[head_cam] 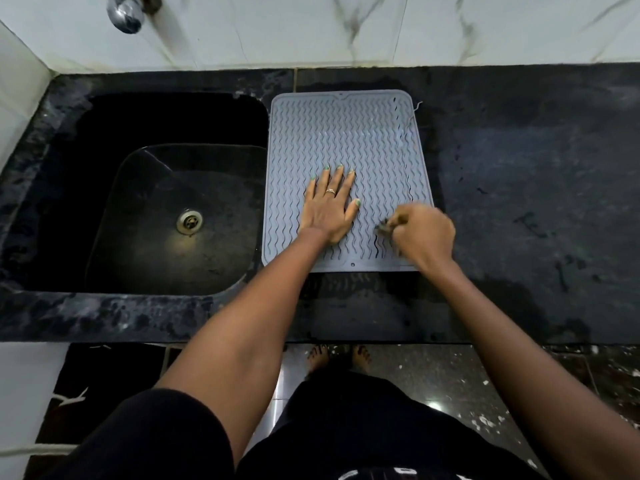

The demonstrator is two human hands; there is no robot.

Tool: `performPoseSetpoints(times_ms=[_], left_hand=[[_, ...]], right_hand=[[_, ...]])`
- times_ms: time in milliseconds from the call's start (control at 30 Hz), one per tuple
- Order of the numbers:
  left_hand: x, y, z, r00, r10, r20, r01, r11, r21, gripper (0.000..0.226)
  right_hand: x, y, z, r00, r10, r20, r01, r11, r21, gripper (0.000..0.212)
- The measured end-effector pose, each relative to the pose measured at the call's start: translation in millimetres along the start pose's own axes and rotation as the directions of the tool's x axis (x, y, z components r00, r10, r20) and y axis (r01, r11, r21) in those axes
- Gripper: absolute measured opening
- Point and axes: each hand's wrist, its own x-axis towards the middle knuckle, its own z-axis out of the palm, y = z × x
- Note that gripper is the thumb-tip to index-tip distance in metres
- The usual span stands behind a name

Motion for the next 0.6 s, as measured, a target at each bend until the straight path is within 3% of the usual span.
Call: performPoseSetpoints(times_ms=[67, 100, 167, 233, 433, 533, 600], left_hand=[[-2.9, 0.1, 0.0, 1.0, 0.003, -0.004, -0.003, 1.0, -0.005, 0.06], [-4.6, 1.0, 0.4, 1.0, 0.003, -0.005, -0.003, 1.0, -0.004, 0.06], [-7.9, 2.5, 1.0, 1.0, 0.0, -0.002, 0.0, 1.0, 0.001, 0.06], [-10.8, 3.9, 2.2, 1.0, -0.007, -0.002, 0.007, 1.0, 0.002, 0.06], [-14.9, 5.3, 5.3, 1.0, -0.02, -0.002, 0.02, 1.0, 0.015, 0.06], [-18.1, 7.0, 6.2, 1.0, -0.03, 0.008, 0.03, 0.999, 0.017, 0.06], [-21.8, 8.1, 5.9, 0.999, -0.034, 0.017, 0.033, 0.999, 0.025, 0.06]], right_hand=[[32.6, -3.3, -0.3, 0.986, 0.084, -0.142, -0.063, 0.987, 0.145, 0.02], [52.4, -3.3, 3.1, 0.982, 0.084, -0.171, -0.062, 0.989, 0.132, 0.026], [83.3, -6.6, 11.4, 0.999, 0.029, -0.031, -0.029, 1.0, 0.001, 0.04], [96.3, -2.4, 23.1, 0.992, 0.0, 0.124, 0.018, 0.99, -0.141, 0.041], [-11.4, 20.9, 19.1, 0.986, -0.119, -0.113, 0.1, 0.982, -0.16, 0.02], [-48.8, 22.0, 7.2, 0.986, -0.124, -0.109, 0.106, 0.981, -0.161, 0.016], [-43.9, 14.7, -1.6, 0.994, -0.038, -0.106, 0.033, 0.998, -0.05, 0.017]])
